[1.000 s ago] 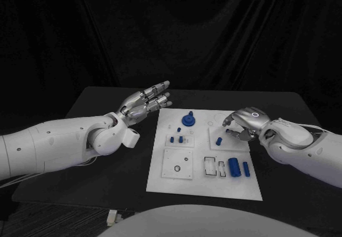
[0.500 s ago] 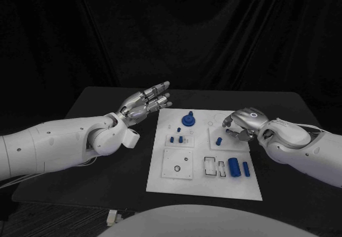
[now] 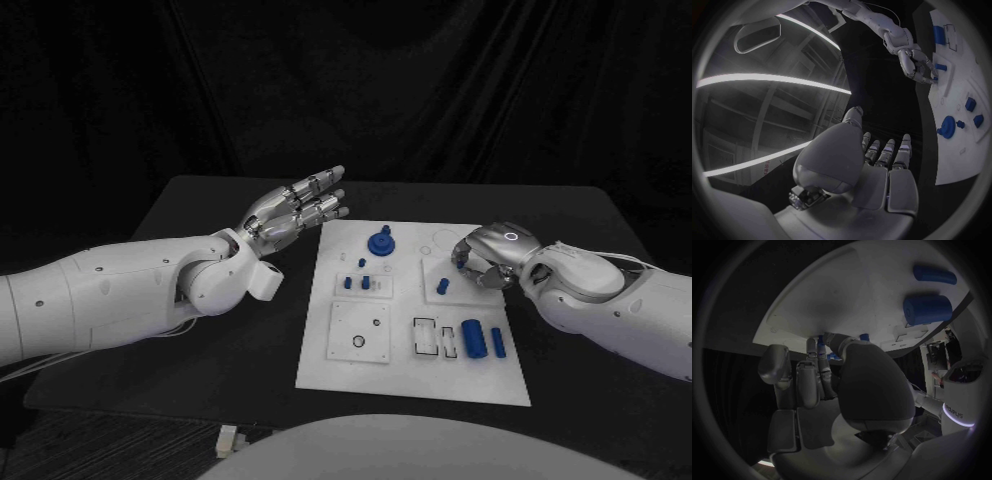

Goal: Assemble the parts on the task board

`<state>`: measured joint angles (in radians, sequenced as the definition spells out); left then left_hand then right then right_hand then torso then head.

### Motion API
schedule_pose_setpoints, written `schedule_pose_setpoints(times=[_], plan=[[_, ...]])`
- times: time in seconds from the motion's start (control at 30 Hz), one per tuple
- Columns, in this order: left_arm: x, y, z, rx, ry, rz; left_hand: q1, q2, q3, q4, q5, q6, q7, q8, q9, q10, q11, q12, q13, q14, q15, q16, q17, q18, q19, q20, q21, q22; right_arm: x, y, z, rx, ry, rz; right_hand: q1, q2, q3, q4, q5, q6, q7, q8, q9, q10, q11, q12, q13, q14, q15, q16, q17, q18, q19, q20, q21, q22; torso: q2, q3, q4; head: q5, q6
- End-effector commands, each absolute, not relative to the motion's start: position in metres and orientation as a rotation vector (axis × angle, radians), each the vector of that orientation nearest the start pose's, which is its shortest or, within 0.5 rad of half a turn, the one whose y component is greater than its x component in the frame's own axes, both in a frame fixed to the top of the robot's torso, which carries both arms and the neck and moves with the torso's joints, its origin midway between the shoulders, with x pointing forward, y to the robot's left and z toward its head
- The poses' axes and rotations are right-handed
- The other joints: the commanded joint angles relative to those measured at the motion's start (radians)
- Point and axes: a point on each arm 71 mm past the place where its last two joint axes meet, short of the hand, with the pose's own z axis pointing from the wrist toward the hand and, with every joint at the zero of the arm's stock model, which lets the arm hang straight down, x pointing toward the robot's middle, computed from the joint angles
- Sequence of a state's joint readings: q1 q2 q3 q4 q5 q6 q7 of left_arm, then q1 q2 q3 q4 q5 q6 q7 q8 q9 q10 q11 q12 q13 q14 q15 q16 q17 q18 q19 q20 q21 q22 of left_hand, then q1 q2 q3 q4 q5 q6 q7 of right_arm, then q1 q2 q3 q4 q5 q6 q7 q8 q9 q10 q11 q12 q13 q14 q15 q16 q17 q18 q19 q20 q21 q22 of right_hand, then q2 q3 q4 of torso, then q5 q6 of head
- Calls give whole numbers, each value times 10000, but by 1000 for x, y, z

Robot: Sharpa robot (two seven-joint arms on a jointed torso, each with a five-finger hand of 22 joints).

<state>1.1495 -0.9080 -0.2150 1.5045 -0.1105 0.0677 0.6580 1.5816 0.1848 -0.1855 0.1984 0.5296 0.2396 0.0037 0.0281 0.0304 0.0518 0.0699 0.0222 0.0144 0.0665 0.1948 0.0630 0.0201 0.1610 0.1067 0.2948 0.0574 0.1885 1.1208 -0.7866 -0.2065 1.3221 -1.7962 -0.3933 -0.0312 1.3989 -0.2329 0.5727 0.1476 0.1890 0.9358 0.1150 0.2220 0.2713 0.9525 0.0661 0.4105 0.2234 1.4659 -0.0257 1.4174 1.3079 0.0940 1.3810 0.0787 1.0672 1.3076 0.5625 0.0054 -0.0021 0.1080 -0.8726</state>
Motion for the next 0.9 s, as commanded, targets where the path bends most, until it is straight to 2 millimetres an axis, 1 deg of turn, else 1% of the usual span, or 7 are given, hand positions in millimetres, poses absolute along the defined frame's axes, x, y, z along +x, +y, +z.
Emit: schedule_pose_setpoints(times=[0.03,0.17,0.3,0.37,0.47,0.63,0.9], plan=[[441,228,-242,-9153,15419,-18893,83,5,-13,-57,32,-1,74,38,11,27,74,45,11,46,75,51,19,-131,53,3,32,12,470,-227,-288,-5388,17142,4081,115,14,62,-37,84,58,3,49,17,68,18,39,0,394,-8,1,689,9,44,13,24,1386,4,1,2,-8,0],[441,228,-242,-9158,15424,-18893,83,5,-13,-57,32,-1,74,38,11,27,74,45,11,46,75,51,19,-131,53,3,32,12,470,-227,-288,-5380,17130,4086,183,18,154,-153,323,176,26,110,51,193,8,69,-4,395,10,7,691,7,43,22,41,1390,4,-1,-2,-10,0],[441,228,-243,-9164,15428,-18888,83,8,-10,-65,36,-2,75,38,10,37,86,50,14,58,81,62,22,-140,61,3,35,13,470,-227,-287,-5360,17035,4131,195,54,191,-245,353,414,18,243,126,446,-36,139,7,437,38,80,768,-23,116,42,222,1430,1,-1,-5,3,0],[441,228,-243,-9168,15437,-18890,83,8,-10,-65,36,-2,75,38,10,37,86,50,14,58,81,62,22,-140,61,3,35,13,469,-227,-287,-5345,16952,4171,175,83,190,-281,349,560,1,327,181,612,-71,168,12,505,43,183,882,-54,214,50,418,1472,0,-1,-6,5,0],[441,228,-243,-9173,15451,-18894,83,8,-10,-65,36,-2,75,38,10,37,86,50,14,58,81,62,22,-140,61,3,35,13,469,-227,-286,-5317,16794,4244,142,131,175,-314,302,753,-14,440,259,865,-117,205,23,523,47,172,858,-55,251,55,458,1472,-1,-1,-5,6,0],[441,227,-243,-9179,15469,-18903,82,11,-9,-68,39,7,79,39,11,45,91,54,16,65,84,68,23,-145,65,3,36,14,469,-226,-284,-5265,16557,4342,162,211,176,-365,227,953,-36,547,340,1118,-166,210,22,540,20,183,868,-65,289,42,548,1490,-2,-1,-2,13,0],[441,227,-244,-9203,15515,-18885,82,11,-9,-68,39,7,79,39,11,45,91,54,16,65,84,68,23,-145,65,3,36,14,469,-227,-282,-5189,16417,4353,173,288,159,-382,86,1040,-45,590,388,1235,-181,162,3,555,1,192,876,-68,304,23,575,1493,1,1,0,19,0]])
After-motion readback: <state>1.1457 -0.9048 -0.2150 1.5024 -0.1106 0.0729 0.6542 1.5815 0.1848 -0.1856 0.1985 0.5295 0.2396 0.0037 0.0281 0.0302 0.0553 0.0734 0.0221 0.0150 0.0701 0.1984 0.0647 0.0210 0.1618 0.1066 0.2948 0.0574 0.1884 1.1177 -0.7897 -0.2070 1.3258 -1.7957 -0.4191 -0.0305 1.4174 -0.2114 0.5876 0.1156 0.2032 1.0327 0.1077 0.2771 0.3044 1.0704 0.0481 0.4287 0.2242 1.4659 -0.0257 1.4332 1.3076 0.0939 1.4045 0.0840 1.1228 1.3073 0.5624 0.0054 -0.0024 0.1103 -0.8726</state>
